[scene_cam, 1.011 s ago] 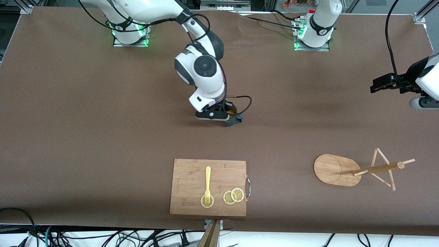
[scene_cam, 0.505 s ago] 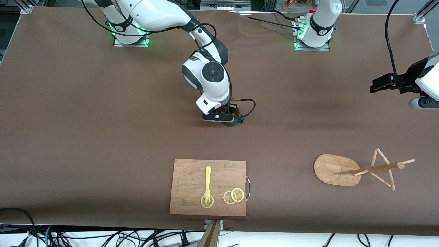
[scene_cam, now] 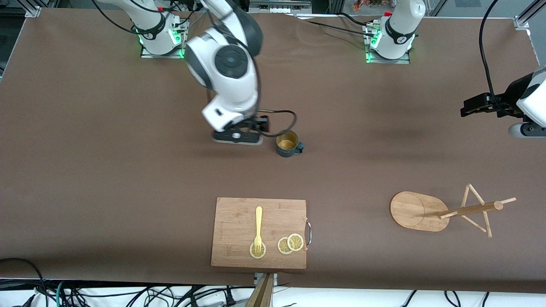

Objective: Pass cup and hang on rack
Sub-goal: 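Release the mug and retract the right gripper while the left gripper reaches out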

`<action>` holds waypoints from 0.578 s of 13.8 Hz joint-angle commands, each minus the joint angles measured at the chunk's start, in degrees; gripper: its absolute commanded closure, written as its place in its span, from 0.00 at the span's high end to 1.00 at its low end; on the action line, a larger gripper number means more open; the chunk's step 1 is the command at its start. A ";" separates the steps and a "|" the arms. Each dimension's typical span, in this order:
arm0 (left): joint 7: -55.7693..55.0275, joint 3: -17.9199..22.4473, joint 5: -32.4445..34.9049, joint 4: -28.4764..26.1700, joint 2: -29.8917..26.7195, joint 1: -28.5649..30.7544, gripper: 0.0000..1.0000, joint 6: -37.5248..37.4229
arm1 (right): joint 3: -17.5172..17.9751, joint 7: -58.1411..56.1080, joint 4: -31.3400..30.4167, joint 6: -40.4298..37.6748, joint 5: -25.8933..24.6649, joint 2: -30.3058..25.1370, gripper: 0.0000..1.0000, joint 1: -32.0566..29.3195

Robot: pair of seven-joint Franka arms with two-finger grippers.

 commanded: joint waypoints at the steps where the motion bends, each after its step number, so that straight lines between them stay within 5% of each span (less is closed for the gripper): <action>1: -0.09 -0.22 0.52 2.12 1.34 0.56 1.00 -0.60 | -8.79 -12.41 -2.09 -6.10 0.17 -4.41 1.00 -0.70; 3: 0.00 -0.22 0.26 2.12 1.43 0.73 1.00 -0.60 | -16.18 -21.03 -2.09 -8.48 0.43 -6.00 1.00 -0.70; 5: 0.17 -0.22 0.08 2.04 1.43 0.65 1.00 -0.60 | -18.23 -27.63 -2.61 -11.11 5.41 -7.58 1.00 -5.76; 6: 0.17 -0.22 0.00 2.03 1.43 0.56 1.00 -0.60 | -17.10 -30.10 -3.40 -12.43 9.80 -8.20 1.00 -11.02; 8: 0.35 -0.30 -0.09 1.51 1.34 0.30 1.00 -0.68 | -8.43 -35.28 -7.43 -13.50 12.48 -10.47 1.00 -23.49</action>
